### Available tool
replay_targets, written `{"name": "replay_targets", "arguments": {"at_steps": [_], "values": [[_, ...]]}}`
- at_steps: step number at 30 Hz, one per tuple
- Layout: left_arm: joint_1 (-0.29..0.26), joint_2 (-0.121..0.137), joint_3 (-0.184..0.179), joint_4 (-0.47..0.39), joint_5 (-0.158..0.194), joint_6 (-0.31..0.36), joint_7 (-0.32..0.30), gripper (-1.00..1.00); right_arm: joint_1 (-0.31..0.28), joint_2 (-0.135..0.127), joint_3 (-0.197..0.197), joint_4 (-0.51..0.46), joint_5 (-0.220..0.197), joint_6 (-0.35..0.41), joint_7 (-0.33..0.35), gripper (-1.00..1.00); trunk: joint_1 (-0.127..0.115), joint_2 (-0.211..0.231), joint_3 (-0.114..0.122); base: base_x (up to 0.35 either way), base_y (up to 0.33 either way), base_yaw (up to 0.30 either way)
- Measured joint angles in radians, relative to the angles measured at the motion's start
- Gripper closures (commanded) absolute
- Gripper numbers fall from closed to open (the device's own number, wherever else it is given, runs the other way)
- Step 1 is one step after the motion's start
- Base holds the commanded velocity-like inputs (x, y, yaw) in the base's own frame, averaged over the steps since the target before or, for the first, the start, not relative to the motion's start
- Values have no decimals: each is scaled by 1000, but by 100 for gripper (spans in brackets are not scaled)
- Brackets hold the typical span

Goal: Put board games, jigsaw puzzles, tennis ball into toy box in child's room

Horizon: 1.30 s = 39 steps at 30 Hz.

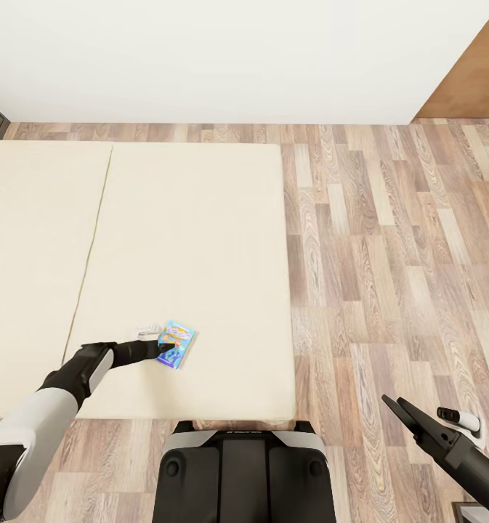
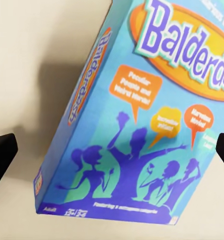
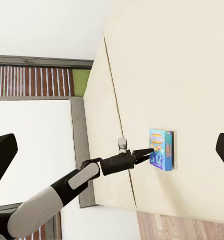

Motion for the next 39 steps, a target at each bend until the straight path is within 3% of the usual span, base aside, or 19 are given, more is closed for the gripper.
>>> {"name": "replay_targets", "arguments": {"at_steps": [17,39], "values": [[0,-8,-4,31,-2,-39,-10,-100,0,0,0,0,0,0,0,-100,0,0,0,0,-7,0],[0,-7,-4,32,3,-38,-17,-100,0,0,0,0,1,0,-3,-100,0,0,0,0,-123,0]]}}
